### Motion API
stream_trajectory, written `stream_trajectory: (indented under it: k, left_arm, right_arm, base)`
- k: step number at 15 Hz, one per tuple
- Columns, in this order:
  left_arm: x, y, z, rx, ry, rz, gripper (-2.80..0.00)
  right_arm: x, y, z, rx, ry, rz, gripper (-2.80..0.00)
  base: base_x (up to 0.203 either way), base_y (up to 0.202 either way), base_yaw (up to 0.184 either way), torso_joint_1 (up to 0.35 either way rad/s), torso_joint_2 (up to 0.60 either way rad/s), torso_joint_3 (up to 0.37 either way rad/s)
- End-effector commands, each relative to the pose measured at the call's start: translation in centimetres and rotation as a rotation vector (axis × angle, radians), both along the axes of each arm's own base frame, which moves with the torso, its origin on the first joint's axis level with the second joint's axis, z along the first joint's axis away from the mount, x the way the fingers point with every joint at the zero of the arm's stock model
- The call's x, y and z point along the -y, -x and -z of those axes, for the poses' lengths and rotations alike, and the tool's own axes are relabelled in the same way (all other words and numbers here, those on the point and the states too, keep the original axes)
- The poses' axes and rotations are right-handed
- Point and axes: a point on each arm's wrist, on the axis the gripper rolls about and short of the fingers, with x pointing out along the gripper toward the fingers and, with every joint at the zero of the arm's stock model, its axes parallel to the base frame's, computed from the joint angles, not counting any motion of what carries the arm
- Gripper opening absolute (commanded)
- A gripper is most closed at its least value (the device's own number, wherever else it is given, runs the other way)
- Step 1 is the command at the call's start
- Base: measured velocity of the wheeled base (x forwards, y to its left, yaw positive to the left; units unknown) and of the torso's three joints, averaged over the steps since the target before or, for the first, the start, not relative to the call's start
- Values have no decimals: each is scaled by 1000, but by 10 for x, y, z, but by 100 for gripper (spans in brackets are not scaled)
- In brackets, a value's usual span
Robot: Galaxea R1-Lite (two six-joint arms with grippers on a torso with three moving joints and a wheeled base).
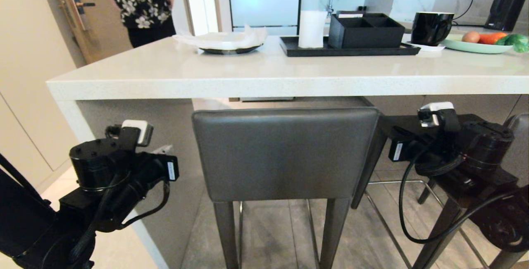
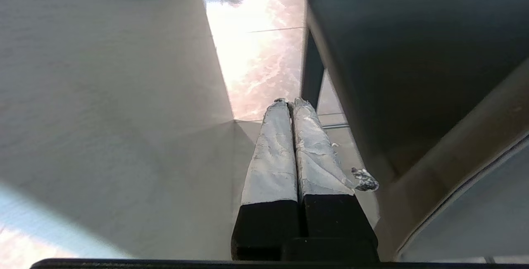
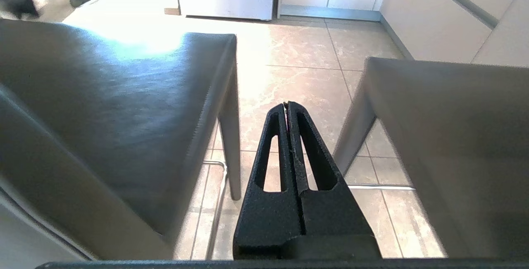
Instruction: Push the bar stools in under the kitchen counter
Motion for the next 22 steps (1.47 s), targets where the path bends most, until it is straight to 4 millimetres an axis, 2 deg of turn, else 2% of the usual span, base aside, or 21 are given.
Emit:
stream_trajectory:
  k: [1, 3, 5, 9, 12, 14, 17, 19, 21, 22]
  left_arm:
    - [-9, 15, -13, 40, 19, -8, -280]
    - [-11, 28, -19, 58, 20, -4, -280]
    - [-16, 49, -31, 99, 32, -3, -280]
    - [-36, 110, -50, 214, 58, -15, -280]
    - [-54, 156, -69, 323, 54, -53, -280]
    - [-62, 187, -81, 350, 41, -69, -280]
    - [-75, 235, -92, 341, 15, -122, -280]
    - [-80, 265, -96, 359, 0, -172, -280]
    - [-82, 296, -89, 383, -26, -219, -280]
    - [-82, 311, -79, 387, -36, -225, -280]
  right_arm:
    - [13, 12, -11, 34, -8, 24, -280]
    - [15, 28, -18, 51, -7, 25, -280]
    - [18, 55, -24, 61, -4, 24, -280]
    - [30, 123, -46, 184, 38, 53, -280]
    - [39, 182, -70, 316, 77, 87, -280]
    - [45, 223, -81, 333, 84, 105, -280]
    - [54, 290, -85, 254, 72, 133, -280]
    - [57, 325, -80, 246, 63, 168, -280]
    - [55, 350, -75, 261, 66, 257, -280]
    - [55, 357, -72, 279, 67, 270, -280]
  base:
    - [0, 0, 0, 0, 0, 0]
    - [0, 0, 0, 0, 0, 0]
    - [0, 0, 0, 0, 0, 0]
    - [0, 0, 0, 0, 0, 0]
    - [0, 0, 0, 0, 0, 0]
    - [0, 0, 0, 0, 0, 0]
    - [0, 0, 0, 0, 0, 0]
    - [0, 0, 0, 0, 0, 0]
    - [0, 0, 0, 0, 0, 0]
    - [0, 0, 0, 0, 0, 0]
